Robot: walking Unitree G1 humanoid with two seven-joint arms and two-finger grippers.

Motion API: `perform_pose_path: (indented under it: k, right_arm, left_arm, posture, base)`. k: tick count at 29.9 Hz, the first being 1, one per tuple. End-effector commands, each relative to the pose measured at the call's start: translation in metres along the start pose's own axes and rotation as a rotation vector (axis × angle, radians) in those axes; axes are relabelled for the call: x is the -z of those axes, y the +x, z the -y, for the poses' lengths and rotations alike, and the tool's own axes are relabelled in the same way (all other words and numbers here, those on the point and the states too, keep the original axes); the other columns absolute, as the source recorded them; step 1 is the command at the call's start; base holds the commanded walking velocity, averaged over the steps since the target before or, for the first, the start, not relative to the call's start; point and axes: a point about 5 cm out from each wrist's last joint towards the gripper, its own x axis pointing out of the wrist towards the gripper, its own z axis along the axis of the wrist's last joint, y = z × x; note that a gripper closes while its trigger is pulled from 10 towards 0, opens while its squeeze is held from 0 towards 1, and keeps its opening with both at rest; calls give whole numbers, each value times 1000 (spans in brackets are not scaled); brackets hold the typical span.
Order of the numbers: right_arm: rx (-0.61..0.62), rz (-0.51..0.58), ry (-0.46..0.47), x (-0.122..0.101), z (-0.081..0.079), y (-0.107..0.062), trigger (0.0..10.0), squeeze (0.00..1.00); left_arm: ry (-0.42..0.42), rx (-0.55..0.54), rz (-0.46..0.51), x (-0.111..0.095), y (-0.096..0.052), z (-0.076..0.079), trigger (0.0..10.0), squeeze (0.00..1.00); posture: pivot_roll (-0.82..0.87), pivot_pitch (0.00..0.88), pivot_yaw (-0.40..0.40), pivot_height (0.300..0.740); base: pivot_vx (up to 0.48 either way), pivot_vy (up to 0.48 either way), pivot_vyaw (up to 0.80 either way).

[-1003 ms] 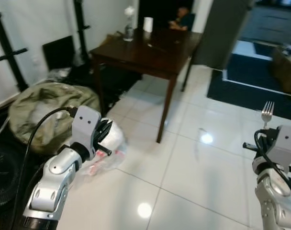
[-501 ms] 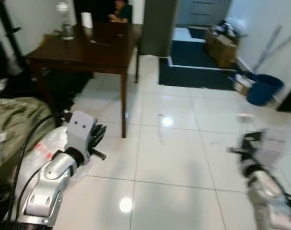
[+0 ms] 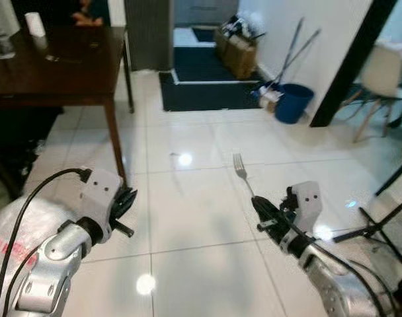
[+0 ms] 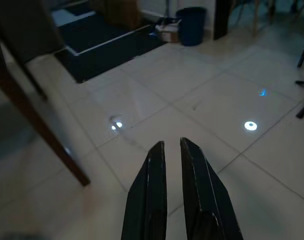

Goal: Setting the table

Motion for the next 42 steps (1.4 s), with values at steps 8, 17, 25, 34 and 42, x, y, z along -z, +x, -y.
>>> perform_pose_path:
  k: [8, 17, 25, 34, 42]
  right_arm:
    - [-120, 6, 57, 4, -17, -8, 10000, 0]
    - [-96, 6, 68, 4, -13, -10, 10000, 0]
    - [-84, -1, 78, 5, -10, -11, 10000, 0]
    - [-69, -3, 77, 5, -7, -12, 10000, 0]
    - [-63, -5, 78, 6, -7, -12, 10000, 0]
  left_arm:
    - [-18, 6, 42, 2, 7, 17, 10000, 0]
    - [-19, 52, 66, -4, 12, 25, 10000, 0]
    - [-24, 84, 88, -8, 14, 33, 10000, 0]
    - [-28, 102, 96, -9, 16, 36, 10000, 0]
    - [-26, 118, 106, -11, 18, 38, 10000, 0]
  posture:
    - [90, 91, 12, 740]
    - [87, 93, 13, 740]
    - [85, 92, 11, 740]
    - [80, 88, 18, 740]
    - [80, 82, 22, 740]
  base:
    - [219, 0, 0]
    - [480, 0, 0]
    - [456, 0, 0]
    - [474, 0, 0]
    - [480, 0, 0]
